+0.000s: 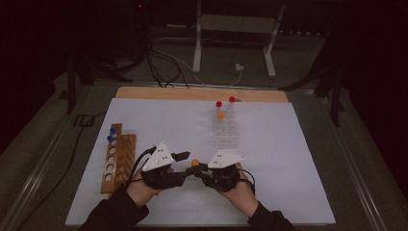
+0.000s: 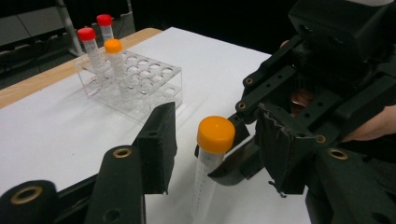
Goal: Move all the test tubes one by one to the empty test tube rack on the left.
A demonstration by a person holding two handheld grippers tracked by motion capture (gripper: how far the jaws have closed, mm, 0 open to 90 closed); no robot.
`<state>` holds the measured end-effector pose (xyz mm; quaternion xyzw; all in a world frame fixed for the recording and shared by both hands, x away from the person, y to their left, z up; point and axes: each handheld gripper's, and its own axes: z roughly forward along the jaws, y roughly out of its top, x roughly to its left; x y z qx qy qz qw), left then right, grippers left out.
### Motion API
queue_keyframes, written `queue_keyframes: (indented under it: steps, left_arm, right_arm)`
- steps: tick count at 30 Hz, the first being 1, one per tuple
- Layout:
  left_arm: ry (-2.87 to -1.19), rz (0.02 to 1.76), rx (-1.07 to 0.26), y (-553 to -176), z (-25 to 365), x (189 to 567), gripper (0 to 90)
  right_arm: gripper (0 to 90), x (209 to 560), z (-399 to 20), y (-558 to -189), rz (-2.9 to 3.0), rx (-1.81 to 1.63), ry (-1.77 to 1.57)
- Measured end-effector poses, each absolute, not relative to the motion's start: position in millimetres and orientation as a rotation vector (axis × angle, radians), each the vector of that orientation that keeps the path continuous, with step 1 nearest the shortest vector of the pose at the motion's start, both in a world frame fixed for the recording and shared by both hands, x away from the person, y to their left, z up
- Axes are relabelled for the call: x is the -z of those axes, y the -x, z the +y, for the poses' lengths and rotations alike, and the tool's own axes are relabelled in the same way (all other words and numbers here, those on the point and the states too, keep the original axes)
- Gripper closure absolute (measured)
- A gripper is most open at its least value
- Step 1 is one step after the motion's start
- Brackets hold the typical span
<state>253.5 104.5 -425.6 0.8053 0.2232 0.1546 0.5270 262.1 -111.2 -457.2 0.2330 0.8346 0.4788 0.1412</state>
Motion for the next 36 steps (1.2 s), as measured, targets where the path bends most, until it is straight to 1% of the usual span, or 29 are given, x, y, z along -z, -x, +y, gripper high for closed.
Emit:
queue_keyframes:
  steps: [4, 6, 11, 13, 21, 23, 25, 27, 28, 32, 36]
  left_arm:
    - [-1.939, 0.527, -0.387, -257, 101, 429, 56.3]
    - [-1.953, 0.511, -0.417, -257, 100, 431, 60.4]
    - [-1.972, 0.49, -0.424, -258, 97, 434, 66.1]
    - [-1.968, 0.493, -0.422, -258, 97, 434, 70.5]
    - [-1.961, 0.475, -0.434, -257, 98, 430, 71.9]
    - [-1.962, 0.475, -0.43, -257, 100, 427, 72.0]
    - [-1.955, 0.481, -0.437, -257, 102, 425, 72.0]
    - [-1.95, 0.484, -0.44, -258, 105, 422, 72.0]
    - [-1.951, 0.486, -0.439, -258, 107, 420, 72.0]
    - [-1.936, 0.5, -0.45, -259, 115, 415, 72.0]
    - [-1.924, 0.512, -0.468, -259, 123, 409, 72.0]
  right_arm:
    - [75.0, 456, -110, -262, 2.416, -1.388, -0.672]
    - [75.0, 456, -110, -261, 2.415, -1.388, -0.668]
    - [75.0, 456, -109, -261, 2.419, -1.388, -0.667]
    - [75.0, 456, -109, -261, 2.416, -1.385, -0.669]
    - [73.6, 455, -110, -261, 2.401, -1.401, -0.66]
    - [67.0, 454, -111, -262, 2.397, -1.408, -0.672]
    - [63.3, 454, -114, -263, 2.393, -1.413, -0.672]
    - [56.9, 453, -116, -264, 2.374, -1.422, -0.686]
    - [55.2, 453, -117, -265, 2.37, -1.419, -0.689]
    - [41.3, 452, -122, -268, 2.339, -1.435, -0.718]
    - [30.0, 450, -125, -270, 2.324, -1.437, -0.747]
